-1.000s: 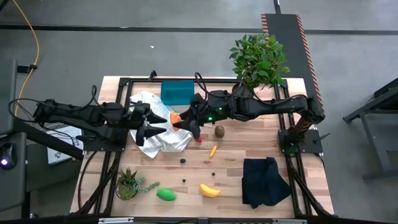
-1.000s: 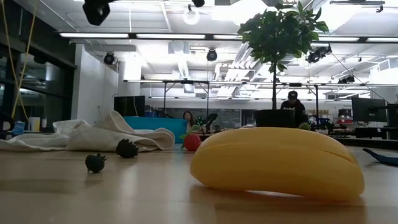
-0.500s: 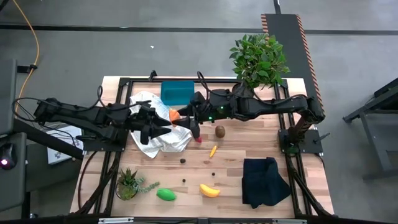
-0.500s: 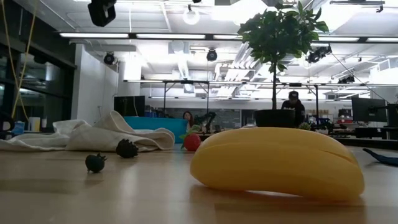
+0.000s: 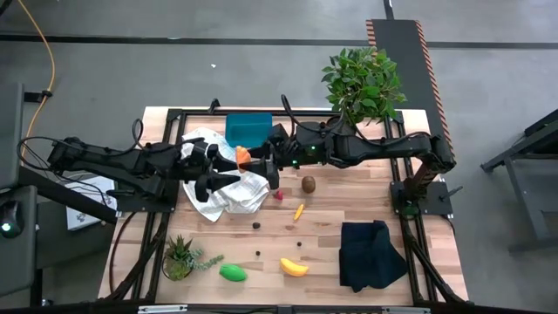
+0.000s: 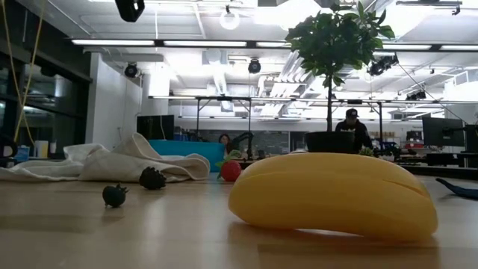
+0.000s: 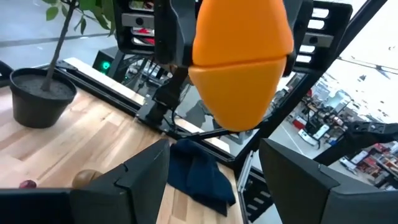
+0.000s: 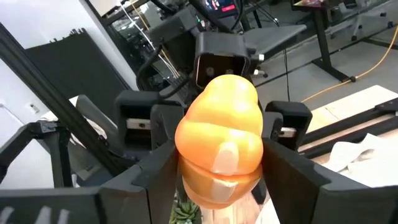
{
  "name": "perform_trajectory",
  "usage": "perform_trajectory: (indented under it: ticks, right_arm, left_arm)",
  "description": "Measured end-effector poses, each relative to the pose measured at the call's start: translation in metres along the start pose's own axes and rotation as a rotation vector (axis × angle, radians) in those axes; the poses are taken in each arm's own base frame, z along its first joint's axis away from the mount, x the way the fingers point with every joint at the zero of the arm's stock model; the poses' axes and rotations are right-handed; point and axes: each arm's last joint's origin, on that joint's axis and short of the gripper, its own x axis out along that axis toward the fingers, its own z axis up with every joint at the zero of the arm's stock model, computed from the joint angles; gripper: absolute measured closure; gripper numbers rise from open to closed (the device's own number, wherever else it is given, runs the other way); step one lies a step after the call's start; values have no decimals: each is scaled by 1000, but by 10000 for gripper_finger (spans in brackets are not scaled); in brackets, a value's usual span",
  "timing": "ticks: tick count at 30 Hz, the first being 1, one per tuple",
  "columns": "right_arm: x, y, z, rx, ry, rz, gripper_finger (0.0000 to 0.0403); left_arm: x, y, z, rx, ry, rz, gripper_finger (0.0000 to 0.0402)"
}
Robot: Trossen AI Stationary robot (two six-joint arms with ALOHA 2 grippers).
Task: Pick and placing Produce into tupperware
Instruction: Put the yellow croissant into the blue bin
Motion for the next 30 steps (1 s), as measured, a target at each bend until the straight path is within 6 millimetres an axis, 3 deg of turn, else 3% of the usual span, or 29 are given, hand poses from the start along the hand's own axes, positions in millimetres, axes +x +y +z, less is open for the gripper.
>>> perform_trajectory:
  ticks: [11, 21, 30]
  right_arm:
    - [0, 1, 0, -1, -1, 4, 206]
    - [0, 2, 1, -1, -10, 12, 206]
    - [0, 2, 0, -22, -5, 10, 206]
  left_arm:
    - [0, 0, 1, 70, -11, -3, 162]
    - [1, -1, 2, 256, -24, -7, 162]
    - [14, 1, -5, 200, 5, 2, 162]
